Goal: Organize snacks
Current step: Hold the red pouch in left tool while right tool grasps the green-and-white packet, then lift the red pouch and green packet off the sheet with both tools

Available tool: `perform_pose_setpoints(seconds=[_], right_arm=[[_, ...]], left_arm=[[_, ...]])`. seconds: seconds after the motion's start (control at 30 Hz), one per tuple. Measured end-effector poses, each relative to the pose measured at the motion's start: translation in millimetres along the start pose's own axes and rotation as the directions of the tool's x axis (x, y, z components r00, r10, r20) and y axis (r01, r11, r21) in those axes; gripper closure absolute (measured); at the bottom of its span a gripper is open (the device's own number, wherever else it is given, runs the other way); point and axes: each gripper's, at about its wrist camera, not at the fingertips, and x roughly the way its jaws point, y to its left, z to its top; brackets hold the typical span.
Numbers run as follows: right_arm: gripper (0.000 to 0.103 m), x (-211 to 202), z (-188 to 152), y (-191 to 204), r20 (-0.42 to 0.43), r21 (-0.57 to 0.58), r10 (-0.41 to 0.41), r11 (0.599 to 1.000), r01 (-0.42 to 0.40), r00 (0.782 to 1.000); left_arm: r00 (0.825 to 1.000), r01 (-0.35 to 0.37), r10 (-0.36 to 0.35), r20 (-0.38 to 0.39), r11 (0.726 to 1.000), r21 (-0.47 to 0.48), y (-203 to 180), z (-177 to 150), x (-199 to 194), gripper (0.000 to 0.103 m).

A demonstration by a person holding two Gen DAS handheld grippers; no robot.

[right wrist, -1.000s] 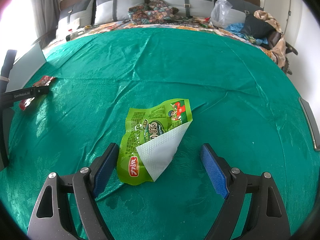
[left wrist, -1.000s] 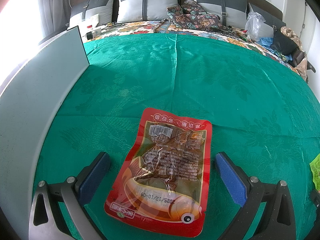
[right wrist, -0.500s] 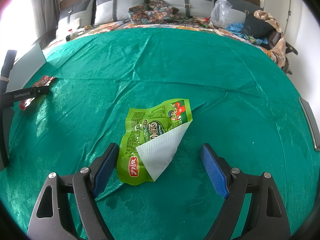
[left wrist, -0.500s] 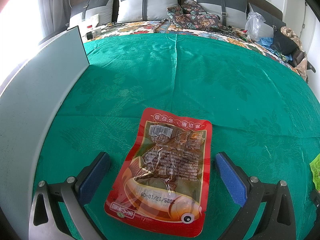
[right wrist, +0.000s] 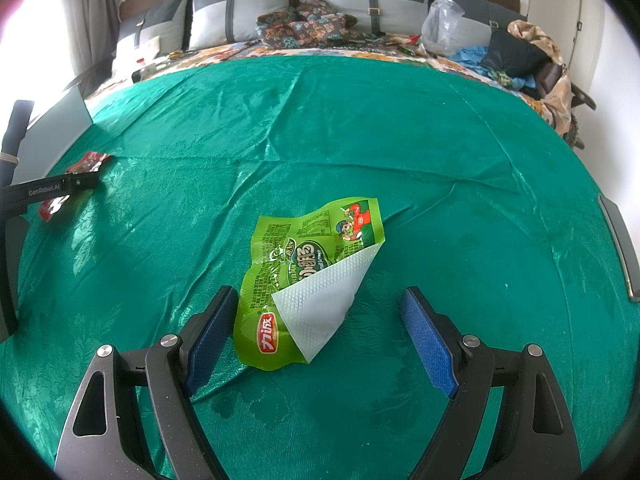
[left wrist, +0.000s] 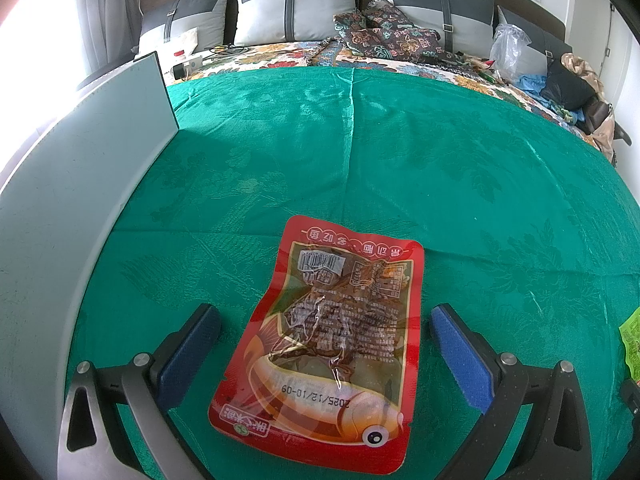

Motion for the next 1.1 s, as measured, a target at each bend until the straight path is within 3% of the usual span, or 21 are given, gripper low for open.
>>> perform_pose_setpoints(seconds=[0.77, 0.83, 0.97, 1.1], right_arm=[[0.018, 0.0, 0.4, 0.3, 0.000, -0.001, 0.000, 1.000, 0.000, 1.000], [0.018, 0.0, 0.4, 0.3, 0.000, -0.001, 0.001, 1.000, -0.001, 1.000], [0.018, 0.0, 0.5, 0.3, 0.000, -0.002, 0.000, 1.000, 0.000, 1.000], [0.017, 0.0, 0.6, 0.3, 0.000, -0.002, -0.001, 1.000, 0.001, 1.000]], left_arm=[[1.000, 0.002, -0.002, -0.003, 1.000, 0.002, -0.1, 0.0, 0.2, 0.000], [0.997, 0.021, -0.019, -0.070, 1.000, 0.024, -1.2, 3.1, 0.0, 0.000], [0.965, 0.058, -0.033, -0.262, 0.994, 0.088, -5.5, 18.0, 6.5, 0.000], [0.958, 0.091, -0.050, -0.281, 0.986, 0.138, -6.6, 21.7, 8.6, 0.000]])
